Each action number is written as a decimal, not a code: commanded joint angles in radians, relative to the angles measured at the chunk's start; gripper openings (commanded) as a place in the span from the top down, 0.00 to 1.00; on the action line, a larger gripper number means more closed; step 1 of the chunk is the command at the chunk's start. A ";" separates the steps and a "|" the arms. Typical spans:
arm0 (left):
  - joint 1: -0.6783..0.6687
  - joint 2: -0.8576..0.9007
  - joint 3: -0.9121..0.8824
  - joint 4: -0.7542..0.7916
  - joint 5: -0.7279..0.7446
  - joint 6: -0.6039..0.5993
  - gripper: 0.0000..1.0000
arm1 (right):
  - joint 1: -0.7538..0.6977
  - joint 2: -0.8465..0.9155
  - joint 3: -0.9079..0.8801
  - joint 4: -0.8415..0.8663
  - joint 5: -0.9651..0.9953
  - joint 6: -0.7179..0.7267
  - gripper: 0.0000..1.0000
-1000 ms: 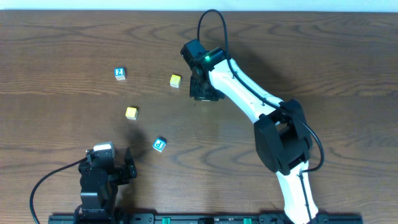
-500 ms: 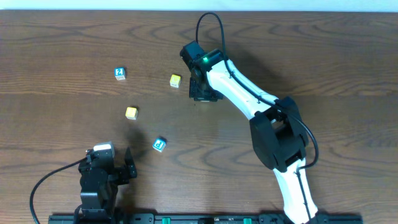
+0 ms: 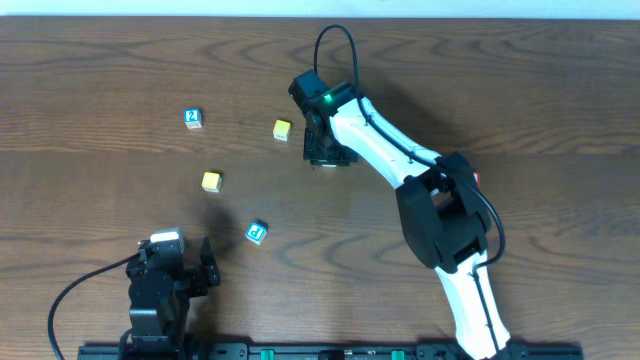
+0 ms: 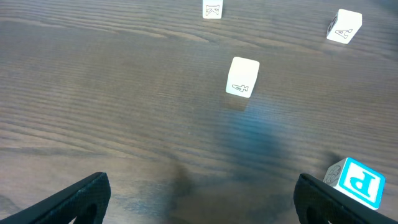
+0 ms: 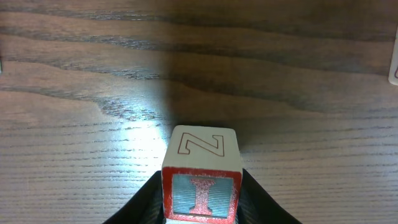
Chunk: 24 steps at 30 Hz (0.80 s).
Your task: Spell out Ai2
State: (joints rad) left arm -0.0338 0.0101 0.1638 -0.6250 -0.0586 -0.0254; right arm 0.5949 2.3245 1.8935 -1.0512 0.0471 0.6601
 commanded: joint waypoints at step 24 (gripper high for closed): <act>0.002 -0.006 -0.010 0.000 0.000 0.003 0.04 | -0.063 -0.037 0.333 -0.259 -0.028 -0.096 0.15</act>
State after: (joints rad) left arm -0.0338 0.0101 0.1638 -0.6254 -0.0586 -0.0254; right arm 0.5579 2.3253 2.1178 -1.2663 0.0151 0.6327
